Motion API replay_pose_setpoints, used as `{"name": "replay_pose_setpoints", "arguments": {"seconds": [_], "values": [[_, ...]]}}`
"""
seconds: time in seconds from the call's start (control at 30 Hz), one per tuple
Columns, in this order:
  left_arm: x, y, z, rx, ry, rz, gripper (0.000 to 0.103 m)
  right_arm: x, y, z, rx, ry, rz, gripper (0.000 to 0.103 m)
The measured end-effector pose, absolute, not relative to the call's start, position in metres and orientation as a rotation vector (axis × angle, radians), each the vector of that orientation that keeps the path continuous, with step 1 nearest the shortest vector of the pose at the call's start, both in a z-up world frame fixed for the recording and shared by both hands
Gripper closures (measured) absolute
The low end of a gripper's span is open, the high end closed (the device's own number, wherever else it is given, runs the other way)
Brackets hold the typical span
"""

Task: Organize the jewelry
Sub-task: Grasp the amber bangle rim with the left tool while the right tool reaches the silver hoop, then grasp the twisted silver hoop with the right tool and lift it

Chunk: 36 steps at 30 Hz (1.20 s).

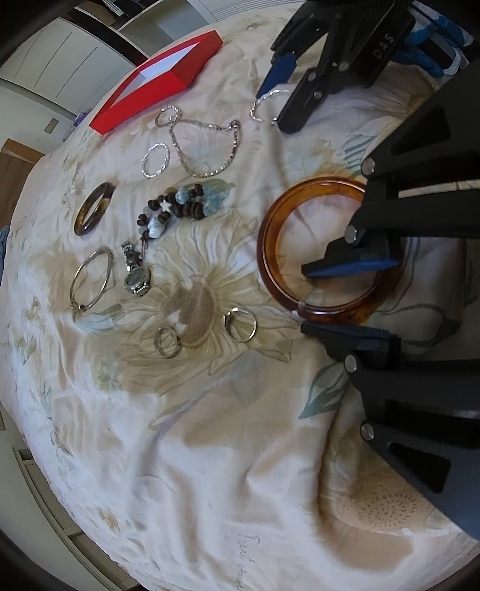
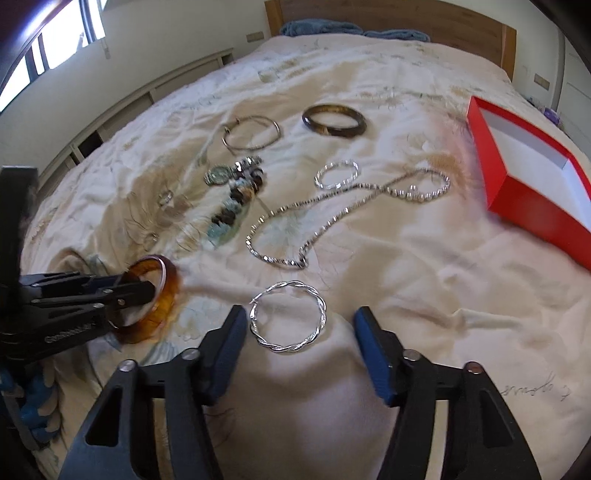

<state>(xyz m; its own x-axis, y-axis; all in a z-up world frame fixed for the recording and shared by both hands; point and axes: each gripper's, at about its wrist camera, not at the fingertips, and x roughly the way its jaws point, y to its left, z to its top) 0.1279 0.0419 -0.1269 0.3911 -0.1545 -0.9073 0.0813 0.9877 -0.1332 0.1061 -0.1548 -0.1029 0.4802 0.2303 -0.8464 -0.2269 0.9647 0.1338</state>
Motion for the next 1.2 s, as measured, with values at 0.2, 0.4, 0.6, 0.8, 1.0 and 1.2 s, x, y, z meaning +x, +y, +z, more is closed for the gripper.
{"name": "replay_pose_setpoints", "arguments": {"seconds": [0.2,0.4,0.6,0.8,1.0,1.2], "values": [[0.127,0.041,-0.127,-0.071,1.147,-0.148,0.091,0.107,-0.159,-0.105,0.006,1.026,0.281,0.067],[0.120,0.037,-0.118,-0.052,1.107,-0.142,0.093,0.104,-0.170,-0.097,0.043,1.012,0.293,0.085],[0.113,0.035,-0.109,-0.039,1.078,-0.122,0.093,0.102,-0.181,-0.092,0.106,1.003,0.314,0.092],[0.110,0.036,-0.106,-0.044,1.078,-0.099,0.093,0.105,-0.194,-0.097,0.227,1.014,0.354,0.088],[0.111,0.037,-0.108,-0.046,1.081,-0.096,0.093,0.101,-0.200,-0.096,0.267,1.024,0.352,0.082],[0.112,0.039,-0.110,-0.060,1.087,-0.099,0.093,0.097,-0.206,-0.088,0.220,1.002,0.324,0.081]]}}
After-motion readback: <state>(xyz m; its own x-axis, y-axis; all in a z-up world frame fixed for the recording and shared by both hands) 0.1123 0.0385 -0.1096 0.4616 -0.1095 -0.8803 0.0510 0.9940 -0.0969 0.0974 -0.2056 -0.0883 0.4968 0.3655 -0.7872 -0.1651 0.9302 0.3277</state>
